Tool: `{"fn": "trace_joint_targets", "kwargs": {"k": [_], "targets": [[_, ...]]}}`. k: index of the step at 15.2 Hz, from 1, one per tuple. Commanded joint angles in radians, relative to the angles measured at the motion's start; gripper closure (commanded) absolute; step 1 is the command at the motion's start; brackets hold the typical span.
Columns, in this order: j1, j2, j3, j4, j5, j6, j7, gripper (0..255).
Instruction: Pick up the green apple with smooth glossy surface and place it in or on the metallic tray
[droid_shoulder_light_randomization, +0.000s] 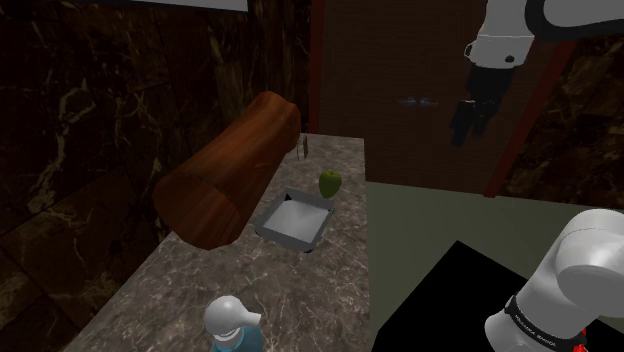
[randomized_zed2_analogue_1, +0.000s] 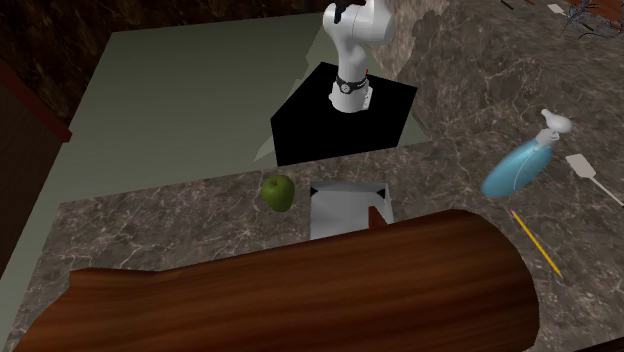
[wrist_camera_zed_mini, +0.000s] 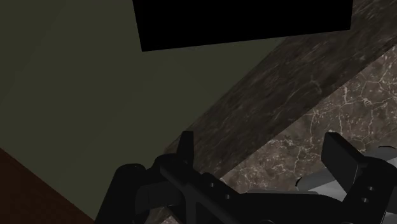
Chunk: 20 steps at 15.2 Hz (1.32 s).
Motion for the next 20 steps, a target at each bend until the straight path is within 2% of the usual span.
{"fn": "trace_joint_targets", "kwargs": {"k": [1, 10, 20], "targets": [[0.000, 0.000, 0.000, 0.000, 0.000, 0.000, 0.000, 0], [0.000, 0.327, 0.033, 0.092, 0.008, 0.196, 0.052, 0], [0.002, 0.720, 0.060, 0.321, -0.009, 0.316, 0.108, 0]]}}
